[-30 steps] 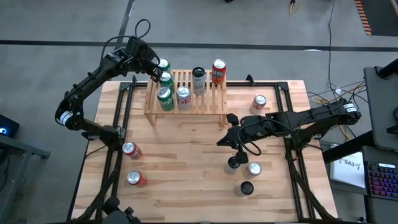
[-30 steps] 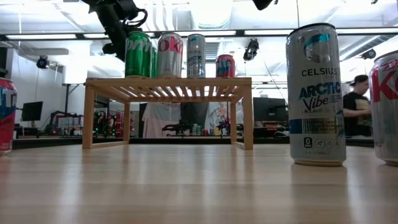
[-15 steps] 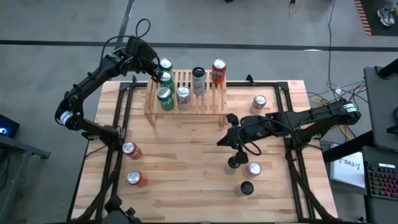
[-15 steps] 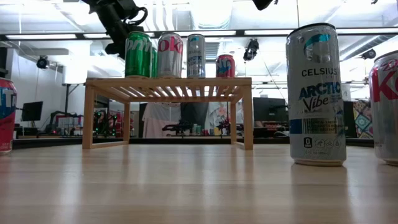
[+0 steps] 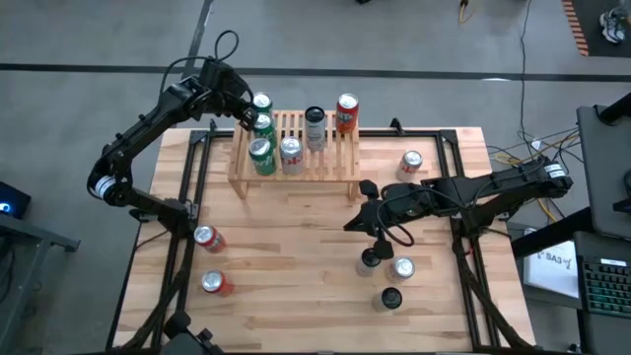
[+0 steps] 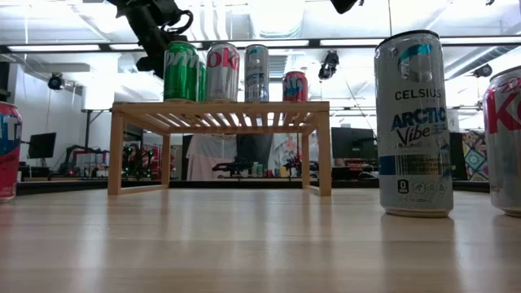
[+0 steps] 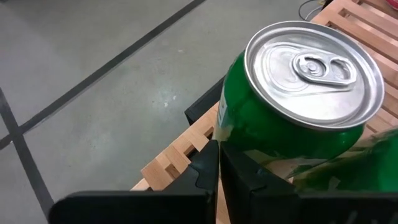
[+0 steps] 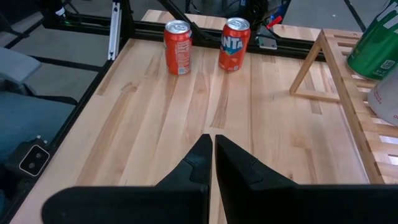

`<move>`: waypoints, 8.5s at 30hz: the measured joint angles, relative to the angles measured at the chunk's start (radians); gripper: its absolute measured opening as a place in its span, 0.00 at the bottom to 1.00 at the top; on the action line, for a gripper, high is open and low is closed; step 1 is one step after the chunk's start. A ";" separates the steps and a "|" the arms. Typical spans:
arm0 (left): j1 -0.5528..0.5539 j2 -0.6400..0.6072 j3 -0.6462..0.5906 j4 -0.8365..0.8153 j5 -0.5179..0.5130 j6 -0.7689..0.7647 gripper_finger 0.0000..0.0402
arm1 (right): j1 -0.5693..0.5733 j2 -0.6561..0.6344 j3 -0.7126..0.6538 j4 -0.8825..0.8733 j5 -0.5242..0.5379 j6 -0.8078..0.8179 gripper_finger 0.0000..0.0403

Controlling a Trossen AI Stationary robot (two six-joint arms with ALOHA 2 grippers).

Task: Place canned beverage on shelf
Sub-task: Put the green soda can on the shelf

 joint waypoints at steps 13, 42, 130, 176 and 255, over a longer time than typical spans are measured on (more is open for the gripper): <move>0.000 -0.026 0.001 -0.043 -0.129 0.017 0.00 | 0.000 0.000 0.000 0.000 0.000 0.000 0.02; 0.019 -0.104 -0.097 -0.042 0.087 0.262 0.00 | 0.000 0.000 0.000 -0.005 0.000 -0.012 0.02; 0.043 -0.208 -0.355 0.676 0.192 0.246 0.78 | -0.373 0.367 0.883 -0.438 0.230 -0.307 0.02; 0.060 -0.092 -0.203 0.422 0.241 0.225 0.53 | -0.374 0.369 0.882 -0.502 0.234 -0.272 0.02; 0.059 -0.084 -0.062 0.201 0.105 -0.028 0.74 | -0.373 0.369 0.882 -0.522 0.230 -0.238 0.02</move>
